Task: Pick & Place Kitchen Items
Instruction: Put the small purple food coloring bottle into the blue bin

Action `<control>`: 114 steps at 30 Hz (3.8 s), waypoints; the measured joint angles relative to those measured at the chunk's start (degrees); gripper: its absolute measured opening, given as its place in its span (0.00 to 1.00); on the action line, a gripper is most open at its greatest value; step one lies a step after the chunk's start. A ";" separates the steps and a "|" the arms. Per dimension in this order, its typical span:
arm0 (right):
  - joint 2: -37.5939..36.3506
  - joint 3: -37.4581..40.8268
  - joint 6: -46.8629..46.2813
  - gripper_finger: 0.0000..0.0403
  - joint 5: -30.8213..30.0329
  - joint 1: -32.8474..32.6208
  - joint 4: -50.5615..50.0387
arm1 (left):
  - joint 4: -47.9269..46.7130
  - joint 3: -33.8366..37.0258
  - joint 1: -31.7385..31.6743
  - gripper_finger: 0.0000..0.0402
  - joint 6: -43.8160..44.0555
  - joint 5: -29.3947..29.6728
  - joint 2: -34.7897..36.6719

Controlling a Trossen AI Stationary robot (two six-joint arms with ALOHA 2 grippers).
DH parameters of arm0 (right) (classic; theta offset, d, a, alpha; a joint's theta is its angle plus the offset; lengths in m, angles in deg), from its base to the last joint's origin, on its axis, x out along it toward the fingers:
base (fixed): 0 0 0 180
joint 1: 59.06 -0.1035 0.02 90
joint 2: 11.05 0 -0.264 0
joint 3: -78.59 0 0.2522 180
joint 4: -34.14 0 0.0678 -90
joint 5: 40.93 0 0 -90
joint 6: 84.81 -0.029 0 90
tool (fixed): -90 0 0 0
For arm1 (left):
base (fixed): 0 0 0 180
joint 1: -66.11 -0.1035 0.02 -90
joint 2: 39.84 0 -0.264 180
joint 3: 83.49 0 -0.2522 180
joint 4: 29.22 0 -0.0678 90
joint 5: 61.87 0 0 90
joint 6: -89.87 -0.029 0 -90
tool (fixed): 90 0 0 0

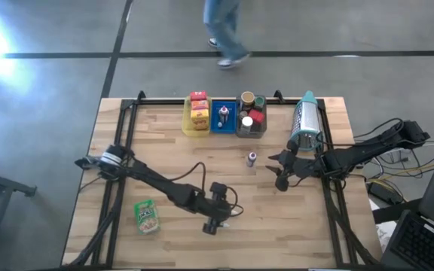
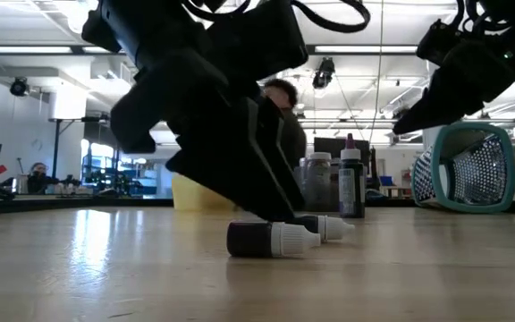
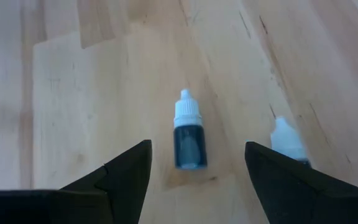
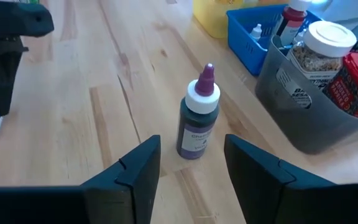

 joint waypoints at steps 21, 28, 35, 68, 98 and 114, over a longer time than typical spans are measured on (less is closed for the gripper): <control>0.00 -0.18 1.49 0.27 -0.07 0.02 -0.01 | 2.50 -0.07 -0.98 0.55 2.88 -0.70 -2.72; 0.00 -0.18 1.46 0.20 -0.07 0.04 -0.01 | 2.39 -0.07 -1.47 0.44 2.88 -0.32 -2.75; 0.00 -0.18 1.25 0.14 0.16 0.04 -0.01 | 2.19 -0.07 -1.81 0.36 2.84 0.20 -2.77; 0.01 0.69 3.42 0.27 3.70 0.07 5.38 | 5.11 0.11 -3.86 0.25 4.11 -9.38 0.33; 14.39 -9.14 36.00 0.24 9.60 -7.92 20.34 | 14.30 10.38 -17.16 0.25 23.95 -33.92 19.61; 26.32 -22.72 46.05 0.47 7.95 -7.93 16.60 | 13.14 10.29 -18.37 0.25 27.76 -33.86 21.71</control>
